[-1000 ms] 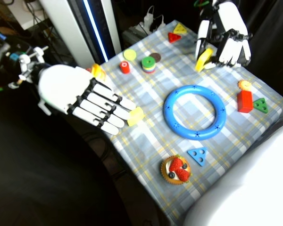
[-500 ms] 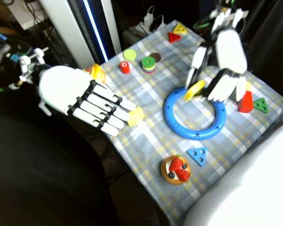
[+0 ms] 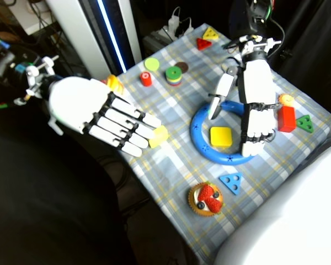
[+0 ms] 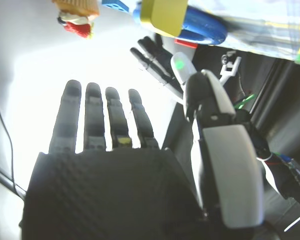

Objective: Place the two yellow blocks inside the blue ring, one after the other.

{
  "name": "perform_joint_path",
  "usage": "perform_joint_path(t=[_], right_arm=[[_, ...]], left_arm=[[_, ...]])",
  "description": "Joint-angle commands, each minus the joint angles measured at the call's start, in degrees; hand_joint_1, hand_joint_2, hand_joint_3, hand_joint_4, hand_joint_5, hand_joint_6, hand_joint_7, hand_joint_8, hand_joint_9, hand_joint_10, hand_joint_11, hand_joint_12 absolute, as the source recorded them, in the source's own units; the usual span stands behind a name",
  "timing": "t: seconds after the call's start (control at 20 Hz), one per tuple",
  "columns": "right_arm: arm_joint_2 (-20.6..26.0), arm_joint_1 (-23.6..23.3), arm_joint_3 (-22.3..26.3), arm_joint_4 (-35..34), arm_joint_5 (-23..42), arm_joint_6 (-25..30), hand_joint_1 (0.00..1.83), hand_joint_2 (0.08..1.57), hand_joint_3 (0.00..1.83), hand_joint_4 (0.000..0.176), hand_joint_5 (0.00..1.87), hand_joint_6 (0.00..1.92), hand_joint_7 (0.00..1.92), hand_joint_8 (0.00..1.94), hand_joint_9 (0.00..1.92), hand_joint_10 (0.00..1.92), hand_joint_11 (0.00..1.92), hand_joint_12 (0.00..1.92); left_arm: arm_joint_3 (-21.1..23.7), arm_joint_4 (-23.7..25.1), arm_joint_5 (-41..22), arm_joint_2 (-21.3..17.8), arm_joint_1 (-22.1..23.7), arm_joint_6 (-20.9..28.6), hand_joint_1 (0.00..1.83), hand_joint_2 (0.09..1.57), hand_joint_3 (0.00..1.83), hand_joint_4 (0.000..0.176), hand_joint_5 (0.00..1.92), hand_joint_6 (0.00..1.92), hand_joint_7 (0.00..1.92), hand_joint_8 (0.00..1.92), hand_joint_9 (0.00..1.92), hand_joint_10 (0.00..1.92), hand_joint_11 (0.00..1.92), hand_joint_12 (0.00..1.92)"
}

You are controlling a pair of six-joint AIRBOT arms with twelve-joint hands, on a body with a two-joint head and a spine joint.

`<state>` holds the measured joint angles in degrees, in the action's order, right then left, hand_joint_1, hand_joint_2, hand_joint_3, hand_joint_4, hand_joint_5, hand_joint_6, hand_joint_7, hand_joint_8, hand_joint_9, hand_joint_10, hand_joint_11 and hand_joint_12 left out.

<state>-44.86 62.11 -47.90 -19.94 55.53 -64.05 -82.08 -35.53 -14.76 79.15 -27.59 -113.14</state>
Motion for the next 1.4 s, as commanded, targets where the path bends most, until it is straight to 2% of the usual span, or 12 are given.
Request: perform_joint_path(t=[0.0,0.2,0.4,0.5,0.6,0.75,0.9,0.95,1.0,1.05,1.1,1.35], right_arm=[[-0.28,-0.62,-0.47,0.75,6.79,0.5,0.38,1.27,0.0,0.063,0.0,0.0,0.0,0.0,0.0,0.0,0.0,0.0],[-1.33,-1.57,-1.32,1.07,5.35,0.57,0.57,1.28,0.0,0.021,0.0,0.0,0.0,0.0,0.0,0.0,0.0,0.0],[-2.88,-3.37,-3.09,1.04,2.53,0.6,0.64,1.29,0.0,0.0,0.0,0.0,0.0,0.0,0.0,0.0,0.03,0.01],[-3.97,-4.46,-4.22,0.99,0.6,0.61,0.66,1.28,0.0,0.0,0.0,0.0,0.0,0.0,0.0,0.0,0.01,0.31],[-5.0,-5.02,-5.22,0.46,-0.54,0.61,0.72,1.27,0.0,0.0,0.01,0.0,0.06,0.01,0.09,0.04,0.0,1.07],[-6.39,-5.52,-6.48,-0.65,-1.31,0.61,0.72,1.28,0.0,0.0,0.1,0.02,0.24,0.03,0.16,0.13,0.0,1.28],[-8.61,-7.01,-8.78,-1.43,-4.64,0.61,0.8,1.28,0.0,0.0,0.39,0.09,0.64,0.18,0.19,0.96,0.0,1.65],[-9.03,-7.3,-9.2,-1.54,-5.34,0.61,0.8,1.28,0.0,0.0,0.39,0.09,0.64,0.18,0.19,0.96,0.0,1.65],[-10.12,-8.05,-10.26,-1.91,-6.6,0.61,1.08,1.29,0.0,0.0,0.5,1.21,0.77,1.16,0.47,1.33,0.27,1.87],[-10.9,-8.83,-10.98,-1.91,-7.45,0.61,1.18,1.27,0.0,0.0,0.66,1.4,0.74,1.49,1.01,1.78,1.02,1.91],[-11.69,-9.83,-11.71,-1.9,-8.28,0.61,1.11,1.27,0.0,0.0,0.69,1.41,0.93,1.66,1.15,1.81,1.18,1.91],[-12.28,-13.11,-12.95,0.98,-8.63,2.68,1.32,1.28,0.0,0.0,0.55,1.43,0.69,1.45,0.69,1.68,0.62,1.85]], left_arm=[[0.79,1.56,-7.79,-1.22,-0.09,1.63,0.08,1.32,0.04,0.097,0.0,0.0,0.0,0.0,0.0,0.0,0.0,0.0],[8.09,10.79,-16.22,-7.74,-2.02,11.76,0.11,1.39,0.01,0.066,0.02,0.01,0.0,0.0,0.0,0.0,0.0,0.0],[14.27,16.13,-26.1,-14.18,-5.87,21.15,0.23,1.41,0.0,0.073,0.02,0.0,0.0,0.0,0.0,0.0,0.0,0.0],[17.24,17.26,-30.57,-16.97,-8.19,22.9,0.18,1.41,0.01,0.071,0.0,0.0,0.0,0.0,0.0,0.0,0.0,0.0],[19.37,18.02,-33.86,-18.87,-9.83,23.53,0.3,1.41,0.0,0.056,0.02,0.01,0.0,0.0,0.0,0.0,0.0,0.0],[21.14,18.96,-37.03,-20.75,-11.7,25.22,0.3,1.38,0.0,0.071,0.05,0.01,0.0,0.0,0.0,0.0,0.0,0.0],[21.96,19.03,-38.78,-21.87,-12.93,25.93,0.49,1.39,0.0,0.041,0.07,0.01,0.0,0.0,0.0,0.0,0.0,0.0],[22.0,19.02,-38.96,-21.96,-13.07,26.1,0.49,1.39,0.0,0.041,0.07,0.01,0.0,0.0,0.0,0.0,0.0,0.0],[22.07,18.87,-39.24,-22.15,-13.4,26.32,0.5,1.39,0.0,0.043,0.07,0.01,0.0,0.0,0.0,0.0,0.0,0.0],[22.13,18.67,-39.44,-22.28,-13.68,26.35,0.51,1.39,0.0,0.038,0.06,0.01,0.0,0.0,0.0,0.0,0.0,0.0],[22.22,18.29,-39.74,-22.46,-14.03,26.35,0.51,1.39,0.0,0.037,0.06,0.0,0.0,0.0,0.0,0.0,0.0,0.0],[22.47,17.04,-40.77,-23.13,-15.39,26.35,0.4,1.39,0.0,0.035,0.06,0.0,0.0,0.0,0.0,0.0,0.0,0.0]])
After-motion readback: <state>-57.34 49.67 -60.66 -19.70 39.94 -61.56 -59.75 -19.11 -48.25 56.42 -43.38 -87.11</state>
